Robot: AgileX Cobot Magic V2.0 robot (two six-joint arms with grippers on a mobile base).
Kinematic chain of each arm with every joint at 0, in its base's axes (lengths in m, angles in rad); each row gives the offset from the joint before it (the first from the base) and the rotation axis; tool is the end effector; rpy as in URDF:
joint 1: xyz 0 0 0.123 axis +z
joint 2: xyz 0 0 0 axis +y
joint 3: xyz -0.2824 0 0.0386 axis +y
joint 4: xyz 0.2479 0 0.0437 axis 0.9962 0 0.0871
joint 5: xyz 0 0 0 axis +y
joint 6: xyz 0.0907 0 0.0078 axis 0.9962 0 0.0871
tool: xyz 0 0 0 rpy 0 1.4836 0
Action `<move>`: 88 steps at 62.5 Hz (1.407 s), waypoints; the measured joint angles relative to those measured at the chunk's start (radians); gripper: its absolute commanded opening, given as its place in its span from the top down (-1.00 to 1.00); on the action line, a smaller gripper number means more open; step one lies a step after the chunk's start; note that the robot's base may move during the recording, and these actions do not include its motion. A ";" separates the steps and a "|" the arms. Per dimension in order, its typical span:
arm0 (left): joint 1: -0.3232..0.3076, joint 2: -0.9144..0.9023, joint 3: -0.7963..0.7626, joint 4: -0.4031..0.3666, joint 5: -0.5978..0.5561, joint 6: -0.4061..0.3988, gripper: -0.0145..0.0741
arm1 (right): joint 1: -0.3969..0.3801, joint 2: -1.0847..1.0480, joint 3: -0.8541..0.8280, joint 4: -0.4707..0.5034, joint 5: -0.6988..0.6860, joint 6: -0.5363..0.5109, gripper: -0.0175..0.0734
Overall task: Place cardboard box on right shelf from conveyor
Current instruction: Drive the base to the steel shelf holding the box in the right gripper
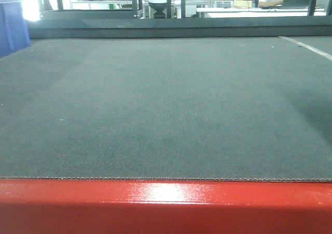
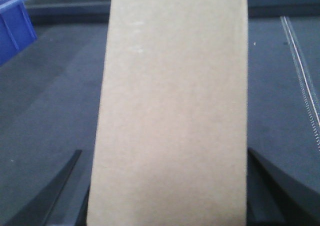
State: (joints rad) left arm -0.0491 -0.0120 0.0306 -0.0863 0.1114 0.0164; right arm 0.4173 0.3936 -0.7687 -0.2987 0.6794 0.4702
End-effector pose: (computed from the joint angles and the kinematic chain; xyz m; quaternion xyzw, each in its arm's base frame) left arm 0.0567 -0.0037 0.1933 -0.0040 0.7219 -0.0444 0.6905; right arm 0.0584 0.0074 0.3810 -0.0113 0.7714 0.1346 0.6218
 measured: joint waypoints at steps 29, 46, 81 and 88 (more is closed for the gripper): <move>0.000 0.000 0.000 0.000 0.000 0.000 0.94 | 0.000 -0.009 0.000 -0.002 0.000 0.000 0.19; 0.000 0.000 0.000 0.000 0.000 0.000 0.94 | 0.000 -0.009 0.004 -0.004 0.001 0.000 0.19; 0.000 0.000 0.000 0.000 0.000 0.000 0.94 | 0.000 -0.009 0.006 -0.004 0.001 0.000 0.19; 0.000 0.000 0.000 0.000 0.000 0.000 0.94 | 0.000 -0.009 0.006 -0.004 0.001 0.000 0.19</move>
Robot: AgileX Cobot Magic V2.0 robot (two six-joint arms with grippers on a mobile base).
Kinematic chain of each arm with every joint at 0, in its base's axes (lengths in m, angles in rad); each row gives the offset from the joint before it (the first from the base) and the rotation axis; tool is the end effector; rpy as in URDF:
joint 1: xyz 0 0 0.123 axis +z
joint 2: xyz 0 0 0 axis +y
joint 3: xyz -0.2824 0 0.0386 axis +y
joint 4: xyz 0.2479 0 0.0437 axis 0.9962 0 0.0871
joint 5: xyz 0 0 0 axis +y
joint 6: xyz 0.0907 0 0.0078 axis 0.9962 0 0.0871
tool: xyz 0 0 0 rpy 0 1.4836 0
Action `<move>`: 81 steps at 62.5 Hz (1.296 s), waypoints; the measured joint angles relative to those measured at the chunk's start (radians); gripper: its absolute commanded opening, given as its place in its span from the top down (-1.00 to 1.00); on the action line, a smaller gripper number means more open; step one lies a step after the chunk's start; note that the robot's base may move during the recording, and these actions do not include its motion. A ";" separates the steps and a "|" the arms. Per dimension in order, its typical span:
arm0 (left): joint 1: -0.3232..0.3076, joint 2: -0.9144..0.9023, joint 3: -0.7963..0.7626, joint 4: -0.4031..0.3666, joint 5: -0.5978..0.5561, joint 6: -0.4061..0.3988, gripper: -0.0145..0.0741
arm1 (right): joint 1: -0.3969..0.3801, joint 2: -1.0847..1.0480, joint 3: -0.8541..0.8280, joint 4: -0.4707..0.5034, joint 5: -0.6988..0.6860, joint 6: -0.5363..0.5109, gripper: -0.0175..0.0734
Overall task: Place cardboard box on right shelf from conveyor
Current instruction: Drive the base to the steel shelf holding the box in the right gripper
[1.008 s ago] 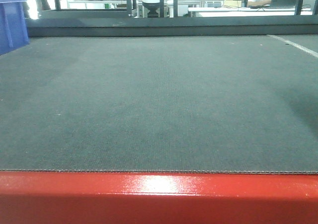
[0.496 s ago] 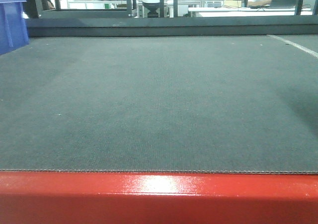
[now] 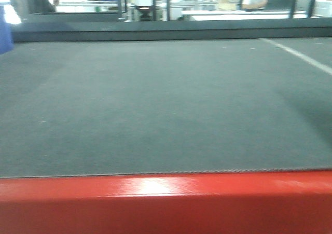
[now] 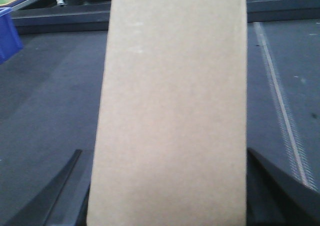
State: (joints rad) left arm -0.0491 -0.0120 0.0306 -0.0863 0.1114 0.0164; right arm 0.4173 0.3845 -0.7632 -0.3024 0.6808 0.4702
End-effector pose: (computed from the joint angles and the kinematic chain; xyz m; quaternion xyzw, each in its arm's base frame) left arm 0.0567 -0.0037 0.1933 -0.0040 0.7219 -0.0444 0.6905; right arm 0.0569 0.0065 0.3798 -0.0113 0.7705 0.1332 0.6232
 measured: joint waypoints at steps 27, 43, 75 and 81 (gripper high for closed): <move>0.000 0.000 0.000 0.000 0.000 0.000 0.94 | 0.000 0.000 0.000 0.000 0.000 0.000 0.19; 0.000 0.000 0.000 0.000 0.000 0.000 0.94 | 0.000 0.000 0.000 0.000 0.000 0.000 0.19; 0.000 0.000 0.000 0.000 0.000 0.000 0.94 | 0.000 0.000 0.000 -0.001 0.000 0.000 0.19; 0.000 0.000 0.000 0.000 0.000 0.000 0.94 | 0.000 0.000 0.000 -0.001 0.000 0.000 0.19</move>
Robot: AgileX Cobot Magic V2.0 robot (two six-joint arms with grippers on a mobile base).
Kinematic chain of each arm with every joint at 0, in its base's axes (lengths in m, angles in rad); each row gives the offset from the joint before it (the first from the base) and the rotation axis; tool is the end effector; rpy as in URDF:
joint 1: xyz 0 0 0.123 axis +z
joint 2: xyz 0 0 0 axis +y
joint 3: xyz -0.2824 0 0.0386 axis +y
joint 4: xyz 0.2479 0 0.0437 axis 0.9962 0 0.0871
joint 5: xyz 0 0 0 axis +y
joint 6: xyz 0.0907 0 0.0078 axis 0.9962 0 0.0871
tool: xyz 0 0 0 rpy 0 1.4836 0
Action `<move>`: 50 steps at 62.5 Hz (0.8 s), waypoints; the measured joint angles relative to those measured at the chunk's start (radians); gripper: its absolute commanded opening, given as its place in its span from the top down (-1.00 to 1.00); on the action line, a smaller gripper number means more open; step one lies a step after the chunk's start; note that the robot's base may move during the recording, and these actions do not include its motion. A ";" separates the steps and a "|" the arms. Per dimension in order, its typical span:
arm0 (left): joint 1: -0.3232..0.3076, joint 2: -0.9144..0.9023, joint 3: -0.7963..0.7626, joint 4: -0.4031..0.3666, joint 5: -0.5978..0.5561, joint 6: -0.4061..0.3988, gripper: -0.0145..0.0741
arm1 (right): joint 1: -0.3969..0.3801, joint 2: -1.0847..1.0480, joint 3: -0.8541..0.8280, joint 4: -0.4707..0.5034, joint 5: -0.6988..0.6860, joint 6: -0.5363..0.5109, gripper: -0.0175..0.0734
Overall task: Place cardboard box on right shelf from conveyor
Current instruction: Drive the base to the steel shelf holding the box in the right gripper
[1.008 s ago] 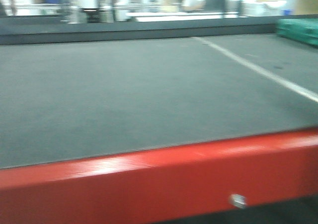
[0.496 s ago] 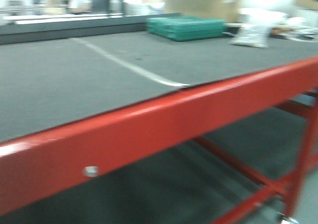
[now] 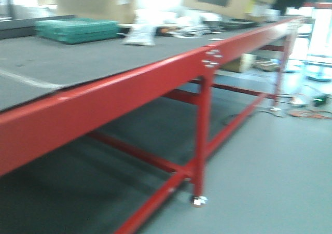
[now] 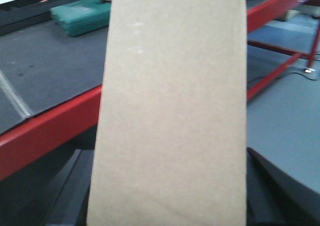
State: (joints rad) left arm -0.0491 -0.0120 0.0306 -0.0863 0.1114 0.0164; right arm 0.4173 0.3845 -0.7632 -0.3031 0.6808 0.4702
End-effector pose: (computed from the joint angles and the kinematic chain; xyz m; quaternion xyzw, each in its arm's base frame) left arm 0.0567 -0.0037 0.1933 -0.0040 0.7219 -0.0444 0.6905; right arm 0.0569 0.0065 0.3798 -0.0114 0.7705 0.1329 0.6233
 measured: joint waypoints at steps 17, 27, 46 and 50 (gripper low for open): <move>0.000 0.000 0.000 0.000 0.000 0.000 0.94 | 0.000 0.000 0.000 0.000 0.000 0.000 0.19; 0.000 0.000 0.000 0.000 0.000 0.000 0.94 | 0.000 0.000 0.000 0.000 0.000 0.000 0.19; 0.000 0.000 0.000 0.000 0.000 0.000 0.94 | 0.000 0.000 0.000 -0.002 0.000 0.000 0.19; 0.000 0.000 0.000 0.000 0.000 0.000 0.94 | 0.000 0.000 0.000 -0.002 0.000 0.000 0.19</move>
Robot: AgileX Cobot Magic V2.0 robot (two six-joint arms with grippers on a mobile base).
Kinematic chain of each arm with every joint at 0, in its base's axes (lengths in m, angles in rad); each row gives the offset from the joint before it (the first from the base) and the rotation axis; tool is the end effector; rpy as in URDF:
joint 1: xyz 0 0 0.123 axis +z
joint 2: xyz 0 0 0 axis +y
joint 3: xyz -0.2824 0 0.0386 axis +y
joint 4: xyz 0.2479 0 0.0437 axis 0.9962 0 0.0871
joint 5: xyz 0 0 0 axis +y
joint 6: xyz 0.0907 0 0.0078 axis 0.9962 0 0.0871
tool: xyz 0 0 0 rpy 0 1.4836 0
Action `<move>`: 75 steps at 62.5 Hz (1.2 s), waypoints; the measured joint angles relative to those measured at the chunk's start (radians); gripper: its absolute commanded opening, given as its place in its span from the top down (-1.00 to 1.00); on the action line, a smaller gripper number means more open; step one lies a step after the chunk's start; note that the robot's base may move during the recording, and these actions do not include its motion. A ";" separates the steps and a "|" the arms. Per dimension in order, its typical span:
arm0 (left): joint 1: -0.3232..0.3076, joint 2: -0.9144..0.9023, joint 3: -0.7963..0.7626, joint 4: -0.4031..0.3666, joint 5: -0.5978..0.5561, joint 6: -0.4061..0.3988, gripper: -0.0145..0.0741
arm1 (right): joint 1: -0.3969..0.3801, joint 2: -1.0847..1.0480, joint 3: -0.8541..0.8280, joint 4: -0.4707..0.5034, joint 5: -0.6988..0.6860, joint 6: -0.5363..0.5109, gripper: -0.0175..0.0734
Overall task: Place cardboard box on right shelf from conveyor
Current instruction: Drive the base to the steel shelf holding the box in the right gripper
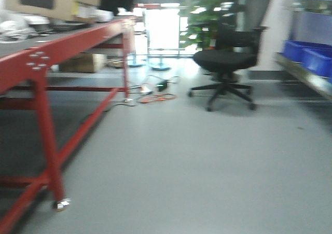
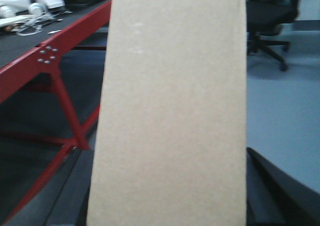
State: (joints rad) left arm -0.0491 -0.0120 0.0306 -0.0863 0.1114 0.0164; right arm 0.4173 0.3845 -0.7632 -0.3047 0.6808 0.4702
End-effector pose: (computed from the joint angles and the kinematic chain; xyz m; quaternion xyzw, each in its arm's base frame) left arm 0.0567 -0.0037 0.1933 -0.0040 0.7219 -0.0444 0.6905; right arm 0.0569 0.0064 0.3798 -0.0116 0.7704 0.1322 0.6236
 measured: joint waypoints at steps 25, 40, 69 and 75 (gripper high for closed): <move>0.000 0.000 0.000 0.000 0.000 0.000 0.94 | 0.000 0.000 0.000 0.000 0.000 0.000 0.19; 0.000 0.000 0.000 0.000 0.000 0.000 0.94 | 0.000 0.000 0.000 0.000 0.000 0.000 0.19; 0.000 0.000 0.000 0.000 0.000 0.000 0.94 | 0.000 0.000 0.000 0.000 0.000 0.000 0.19; 0.000 0.000 0.000 0.000 0.000 0.000 0.94 | 0.000 0.000 0.000 0.000 0.000 0.000 0.19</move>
State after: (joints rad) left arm -0.0491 -0.0120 0.0306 -0.0863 0.1114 0.0164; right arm 0.4173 0.3845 -0.7632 -0.3047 0.6808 0.4702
